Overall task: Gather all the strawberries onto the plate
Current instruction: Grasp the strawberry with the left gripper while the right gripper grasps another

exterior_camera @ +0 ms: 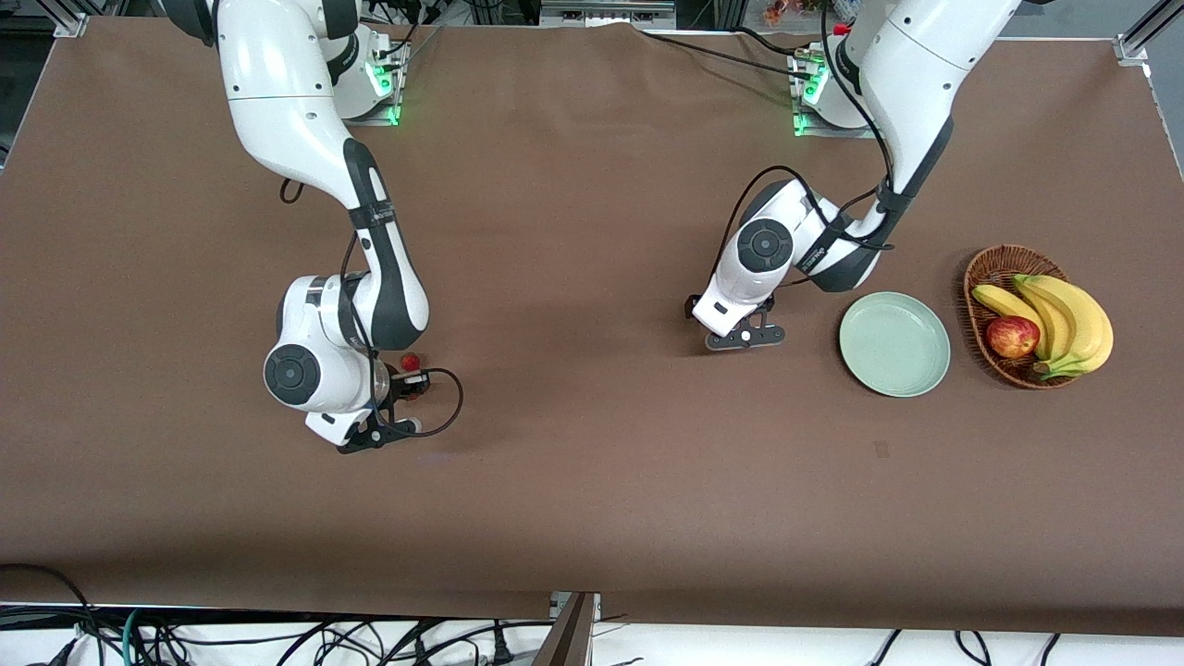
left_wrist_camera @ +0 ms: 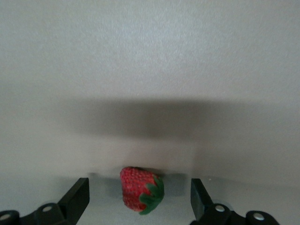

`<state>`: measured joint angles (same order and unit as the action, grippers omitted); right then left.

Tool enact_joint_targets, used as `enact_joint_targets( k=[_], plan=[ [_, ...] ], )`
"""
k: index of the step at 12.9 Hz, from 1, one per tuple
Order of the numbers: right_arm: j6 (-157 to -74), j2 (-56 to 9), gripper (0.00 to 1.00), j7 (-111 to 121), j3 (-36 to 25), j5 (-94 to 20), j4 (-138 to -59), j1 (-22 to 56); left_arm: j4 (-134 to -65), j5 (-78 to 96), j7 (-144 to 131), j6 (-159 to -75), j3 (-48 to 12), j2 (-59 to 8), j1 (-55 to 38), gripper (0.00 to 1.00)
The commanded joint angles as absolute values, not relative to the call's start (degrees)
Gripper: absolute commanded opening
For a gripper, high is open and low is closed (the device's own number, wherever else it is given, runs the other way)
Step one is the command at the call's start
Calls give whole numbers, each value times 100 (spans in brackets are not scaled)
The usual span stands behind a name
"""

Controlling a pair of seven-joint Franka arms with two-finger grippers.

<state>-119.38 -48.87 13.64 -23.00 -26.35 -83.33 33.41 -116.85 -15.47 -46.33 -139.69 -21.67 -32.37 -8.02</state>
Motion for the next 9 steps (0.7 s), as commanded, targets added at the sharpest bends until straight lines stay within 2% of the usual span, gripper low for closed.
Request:
enact_joint_targets(
  k=[1,5,7,9],
  plan=[
    [-11918,-4834,24,1362,-2294,-2760,-8367,3384,-11804,-1705,-4781,-14019,-2224,-3155,-738,50],
    [-11918,-4834,24,1354,-2154,-2760,-8376,3366,-11777,-1626,-4781,-14019,-2241,-3138,-686,17],
    [-11918,-4834,24,1345,-2145,-2760,-8376,3384,-11768,-1617,-4772,-14010,-2241,-3094,-659,7],
    [-11918,-4834,24,1345,-2145,-2760,-8376,3384,-11742,-1608,-4685,-13984,-2241,-2980,-537,6]
  ],
)
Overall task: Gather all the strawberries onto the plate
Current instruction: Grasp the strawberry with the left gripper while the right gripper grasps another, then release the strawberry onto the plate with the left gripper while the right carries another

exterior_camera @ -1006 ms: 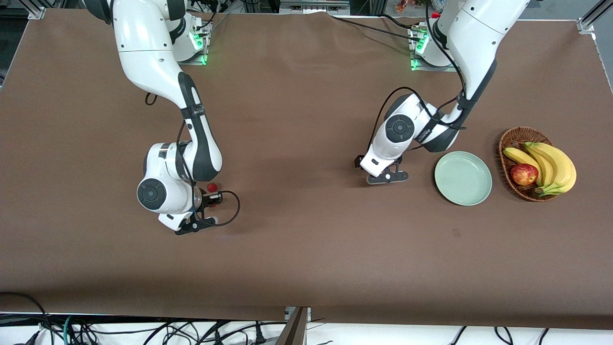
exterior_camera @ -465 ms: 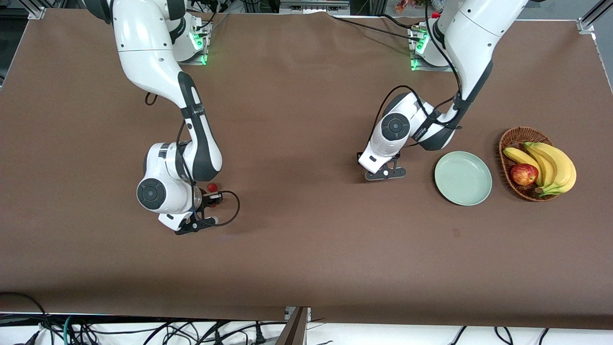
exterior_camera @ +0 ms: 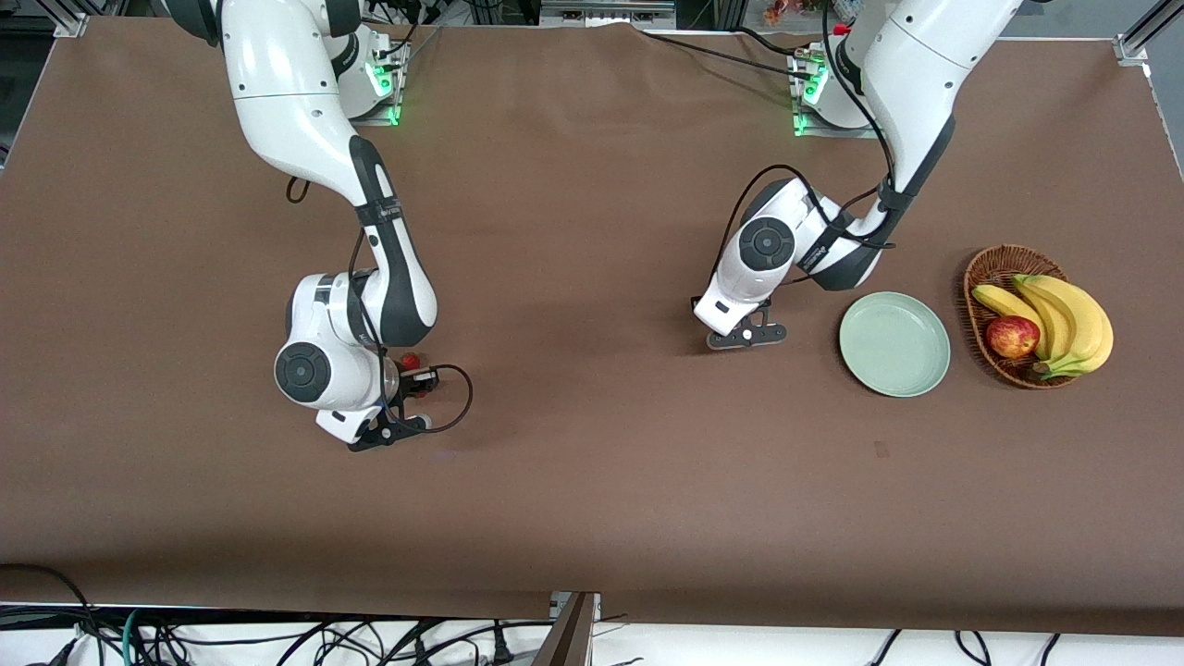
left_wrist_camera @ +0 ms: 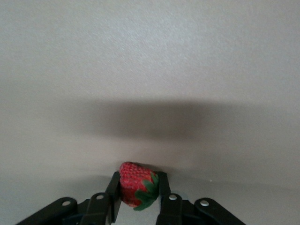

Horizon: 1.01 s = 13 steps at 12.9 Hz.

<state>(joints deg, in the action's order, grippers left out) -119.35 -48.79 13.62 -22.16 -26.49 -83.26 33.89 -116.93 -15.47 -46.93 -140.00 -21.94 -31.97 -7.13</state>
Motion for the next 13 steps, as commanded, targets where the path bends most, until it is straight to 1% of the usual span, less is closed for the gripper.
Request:
enact_joint_targets(
  k=[1,4,6,7,9,11,13],
  plan=[
    [-11918,-4834,24,1345,-2136,-2760,-8385,3384,-11733,-1617,-4589,-13940,-2241,-2832,-388,6],
    [-11918,-4843,24,1345,-2127,-2760,-8385,3384,-11742,-1608,-3258,-13458,-2215,-2392,217,6],
    [-11918,-4834,24,1345,-2127,-2760,-8393,3384,-11803,-1547,-2089,-13342,-2093,-2181,666,7],
    [-11909,-4834,24,1345,-2127,-2760,-8385,3384,-11865,-1399,-1474,-13333,-1953,-2101,868,8],
    [-11909,-4834,24,1345,-2127,-2760,-8367,3384,-11953,-1004,-183,-13333,-1497,-2013,1036,12],
    [-11909,-4834,24,1345,-2127,-2760,-8367,3366,-12006,-800,804,-13333,-978,-1934,1063,12],
    [-11900,-4808,24,1231,-2127,-2821,-8350,3384,-12251,-739,1316,-13368,-617,-1837,1081,12]
  ],
)
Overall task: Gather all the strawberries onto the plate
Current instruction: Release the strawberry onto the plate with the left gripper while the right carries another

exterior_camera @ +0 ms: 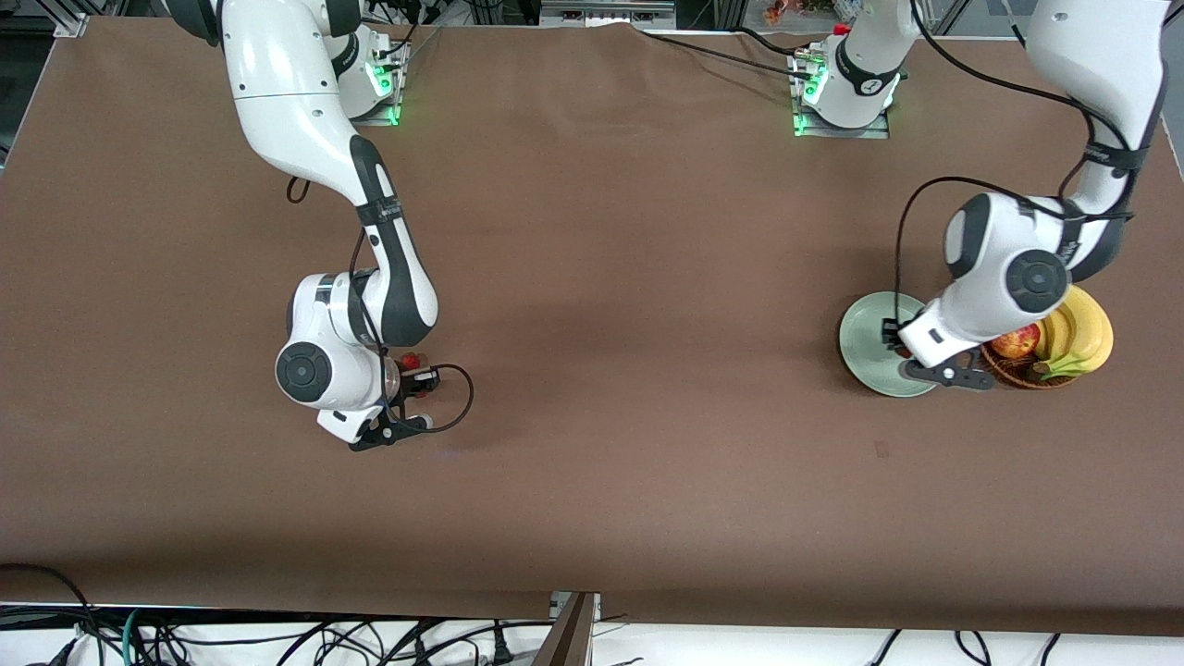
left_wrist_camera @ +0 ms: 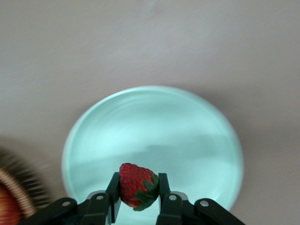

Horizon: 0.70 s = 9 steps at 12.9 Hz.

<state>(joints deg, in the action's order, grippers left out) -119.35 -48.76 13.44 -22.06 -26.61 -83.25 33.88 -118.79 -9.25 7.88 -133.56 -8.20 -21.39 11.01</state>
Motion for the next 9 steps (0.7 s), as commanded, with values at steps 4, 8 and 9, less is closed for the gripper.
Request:
enact_joint_targets(
  k=[4,8,9],
  plan=[
    [-11699,-4729,24,293,-2083,-3023,-8157,3734,-12270,-264,1934,-13473,-387,-2047,1160,20],
    [-11592,-4772,24,-1682,-1979,-3032,-7621,4305,-12085,-246,1881,-13587,-387,-2214,1134,22],
    [-11654,-4781,24,-2236,-1690,-3111,-7559,4315,-12085,-246,1855,-13657,-387,-2267,1134,39]
  ],
)
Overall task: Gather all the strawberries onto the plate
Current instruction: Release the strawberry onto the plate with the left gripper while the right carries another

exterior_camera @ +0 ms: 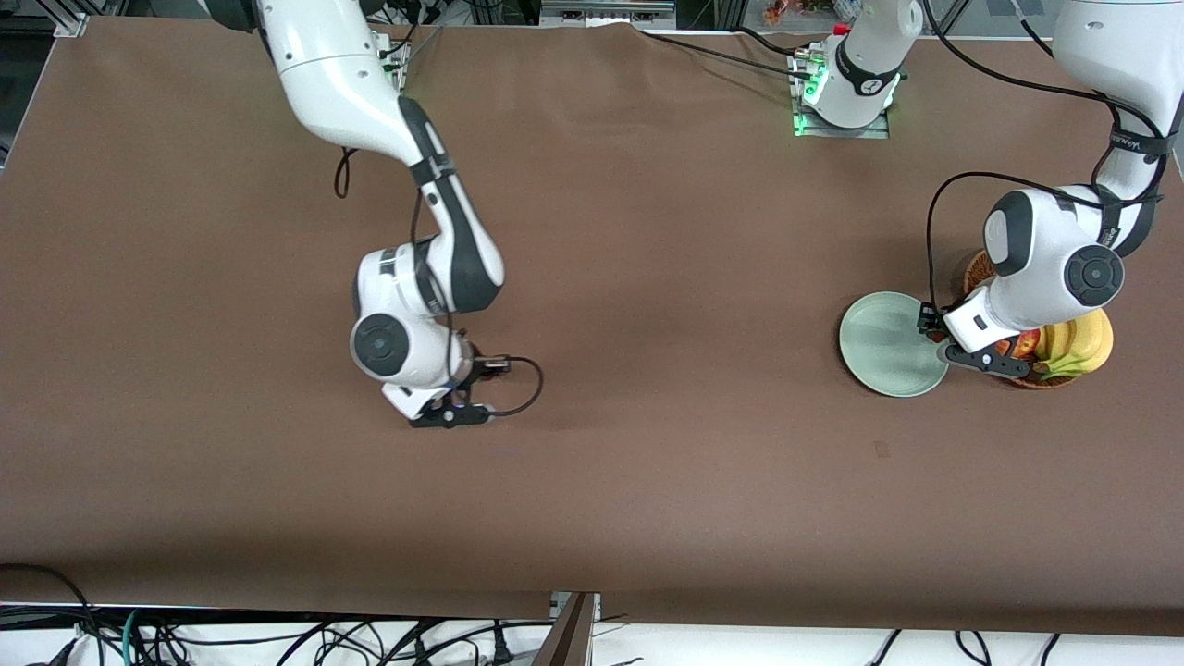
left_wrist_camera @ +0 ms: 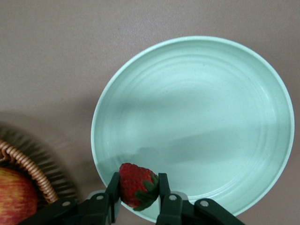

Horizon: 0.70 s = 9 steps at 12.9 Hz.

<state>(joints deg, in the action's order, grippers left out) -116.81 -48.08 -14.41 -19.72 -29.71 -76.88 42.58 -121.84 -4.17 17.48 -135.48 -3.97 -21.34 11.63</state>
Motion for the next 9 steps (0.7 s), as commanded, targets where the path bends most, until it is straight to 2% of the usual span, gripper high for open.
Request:
enact_joint_targets(
  k=[1,2,3,5,7,8,9],
  plan=[
    [-12002,-4807,24,-2676,-1339,-3320,-7515,4298,-12059,-237,1854,-13719,-387,-2294,1134,62],
    [-12615,-4903,24,-3194,-1040,-3566,-7515,4324,-11998,-237,1846,-13720,-387,-2294,1134,86],
    [-13317,-5052,24,-3669,-715,-3621,-7480,4342,-11980,-237,1846,-13720,-387,-2294,1116,100],
    [-14331,-5299,28,-4357,-160,-3595,-7462,4377,-11875,-211,1828,-13694,-430,-2285,985,100],
    [-14528,-5344,33,-4491,-141,-3621,-7462,4517,-11795,-211,1654,-13658,-457,-2276,905,100],
    [-14537,-5352,42,-4613,-132,-3621,-7462,4526,-11760,-167,1487,-13658,-527,-2285,862,100],
    [-14537,-5361,55,-4623,-132,-3621,-7462,4535,-11751,-80,1277,-13650,-649,-2285,774,100]
  ],
)
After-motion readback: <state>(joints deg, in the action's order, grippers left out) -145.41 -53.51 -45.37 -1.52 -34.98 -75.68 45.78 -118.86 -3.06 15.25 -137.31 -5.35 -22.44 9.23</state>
